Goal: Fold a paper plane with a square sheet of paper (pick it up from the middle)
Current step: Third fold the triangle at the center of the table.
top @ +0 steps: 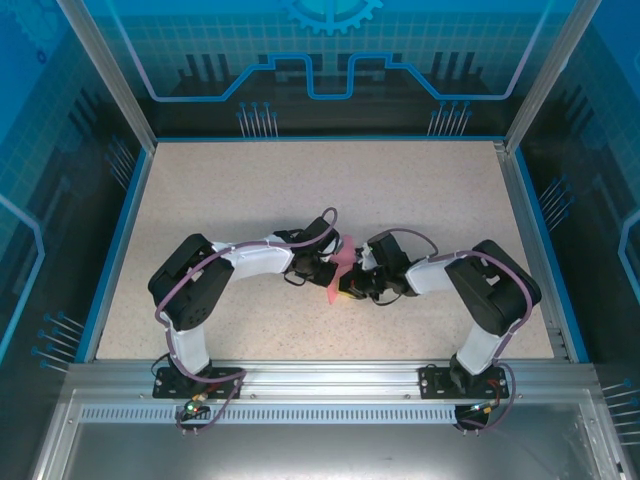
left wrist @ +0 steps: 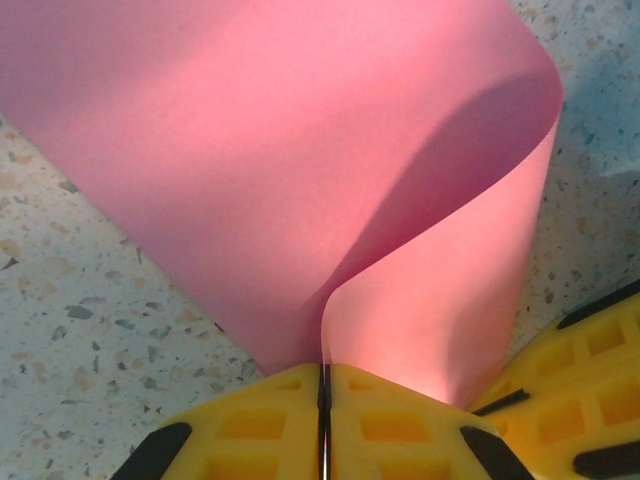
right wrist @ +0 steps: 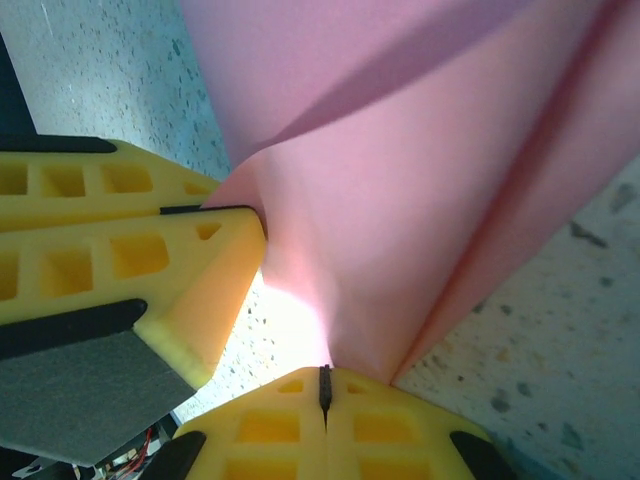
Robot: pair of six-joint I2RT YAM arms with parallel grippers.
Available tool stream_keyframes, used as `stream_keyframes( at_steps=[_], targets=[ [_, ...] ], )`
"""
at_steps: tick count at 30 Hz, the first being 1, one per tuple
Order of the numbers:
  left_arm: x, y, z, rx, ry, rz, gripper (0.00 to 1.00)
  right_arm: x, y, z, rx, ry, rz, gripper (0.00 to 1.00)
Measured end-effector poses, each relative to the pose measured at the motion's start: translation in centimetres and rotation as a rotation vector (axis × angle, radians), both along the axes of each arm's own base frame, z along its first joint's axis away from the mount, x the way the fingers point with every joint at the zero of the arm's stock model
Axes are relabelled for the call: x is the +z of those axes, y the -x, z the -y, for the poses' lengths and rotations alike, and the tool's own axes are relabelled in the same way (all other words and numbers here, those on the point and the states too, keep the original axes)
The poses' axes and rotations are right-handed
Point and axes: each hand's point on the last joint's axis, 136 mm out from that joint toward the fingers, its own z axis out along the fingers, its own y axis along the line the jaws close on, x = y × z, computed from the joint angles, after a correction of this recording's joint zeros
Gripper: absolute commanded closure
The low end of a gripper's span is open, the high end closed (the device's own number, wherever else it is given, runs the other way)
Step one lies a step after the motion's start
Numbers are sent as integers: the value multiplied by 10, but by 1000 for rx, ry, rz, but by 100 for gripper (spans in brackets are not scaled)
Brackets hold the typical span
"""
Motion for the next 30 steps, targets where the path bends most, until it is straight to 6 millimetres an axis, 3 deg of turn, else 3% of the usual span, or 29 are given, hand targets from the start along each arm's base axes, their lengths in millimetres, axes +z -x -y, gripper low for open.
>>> stream_keyframes(
  at_steps=[6, 14, 23, 30],
  targets=[
    [0, 0, 0, -5, -1, 2, 90, 5, -2, 3, -2, -16, -5, 100],
    [0, 0, 0, -17, -5, 4, 90, 28, -24, 1, 0, -56, 64, 100],
    [0, 0, 0, -17, -7, 3, 90, 3, -24, 5, -2, -23, 14, 100],
    [0, 0, 0, -21, -11, 0, 90, 2, -23, 6, -2, -25, 12, 100]
  ],
)
